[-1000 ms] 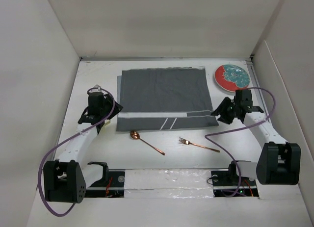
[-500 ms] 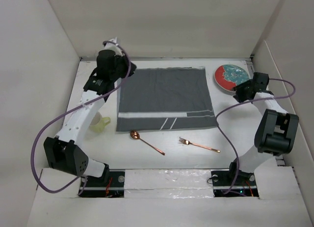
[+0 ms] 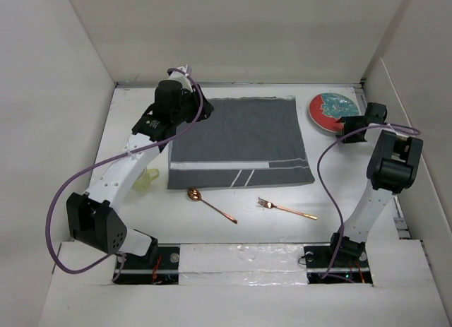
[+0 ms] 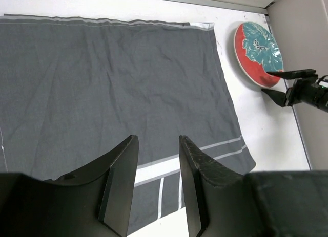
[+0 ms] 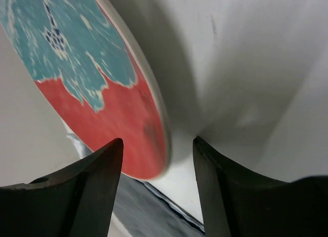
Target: Set the dinner table for one person
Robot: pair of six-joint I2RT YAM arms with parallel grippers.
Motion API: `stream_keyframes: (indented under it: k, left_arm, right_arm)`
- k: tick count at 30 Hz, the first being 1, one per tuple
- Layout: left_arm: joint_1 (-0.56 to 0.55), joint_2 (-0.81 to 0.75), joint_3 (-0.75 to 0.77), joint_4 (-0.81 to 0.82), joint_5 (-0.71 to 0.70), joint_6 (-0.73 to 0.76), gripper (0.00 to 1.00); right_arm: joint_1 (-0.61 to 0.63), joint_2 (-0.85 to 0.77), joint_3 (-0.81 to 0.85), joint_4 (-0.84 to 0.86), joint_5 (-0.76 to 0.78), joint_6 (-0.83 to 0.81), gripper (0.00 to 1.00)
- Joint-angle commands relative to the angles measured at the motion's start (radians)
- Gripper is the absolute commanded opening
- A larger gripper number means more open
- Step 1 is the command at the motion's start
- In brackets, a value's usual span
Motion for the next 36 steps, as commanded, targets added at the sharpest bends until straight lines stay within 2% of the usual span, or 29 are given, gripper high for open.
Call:
stream_keyframes:
  k: [1, 3, 6, 9, 10, 13, 15, 20, 21, 26, 31, 36]
  left_arm:
    - [0.002, -0.010, 0.035, 0.043, 0.010, 0.006, 0.34]
    - [0.002, -0.007, 0.053, 0.041, -0.004, 0.014, 0.35]
    - [0.002, 0.002, 0.076, 0.035, -0.026, 0.026, 0.34]
    - [0.002, 0.003, 0.089, 0.038, -0.038, 0.029, 0.34]
    - [0.002, -0.004, 0.090, 0.047, -0.047, 0.031, 0.34]
    - [0.025, -0.026, 0.083, 0.059, -0.061, 0.029, 0.33]
    - [0.025, -0.036, 0.081, 0.059, -0.058, 0.027, 0.33]
    - [0.034, -0.072, 0.066, 0.047, -0.072, 0.040, 0.33]
    - [0.034, -0.078, 0.058, 0.049, -0.075, 0.035, 0.33]
    - [0.034, -0.102, 0.052, 0.030, -0.059, 0.034, 0.34]
    - [0.034, -0.118, 0.077, -0.029, -0.090, 0.050, 0.37]
    - [0.034, -0.138, 0.109, -0.112, -0.122, 0.064, 0.40]
  right_arm:
    - [0.019, 0.036, 0.092, -0.017, 0.054, 0.090, 0.60]
    - [0.019, 0.062, 0.122, -0.074, 0.067, 0.107, 0.59]
    - [0.028, 0.077, 0.178, -0.139, 0.097, 0.138, 0.52]
    - [0.028, 0.083, 0.204, -0.193, 0.123, 0.166, 0.39]
    - [0.028, 0.097, 0.230, -0.225, 0.123, 0.166, 0.29]
    - [0.028, 0.114, 0.267, -0.268, 0.124, 0.144, 0.07]
    - [0.028, 0.106, 0.259, -0.267, 0.123, 0.120, 0.00]
    - [0.037, -0.027, 0.167, -0.118, 0.156, -0.041, 0.00]
    - [0.037, -0.100, 0.123, -0.075, 0.149, -0.084, 0.00]
    - [0.047, -0.324, 0.021, 0.168, -0.056, -0.146, 0.00]
    - [0.134, -0.513, -0.034, 0.258, -0.201, -0.156, 0.00]
    - [0.293, -0.553, -0.083, 0.299, -0.333, -0.163, 0.00]
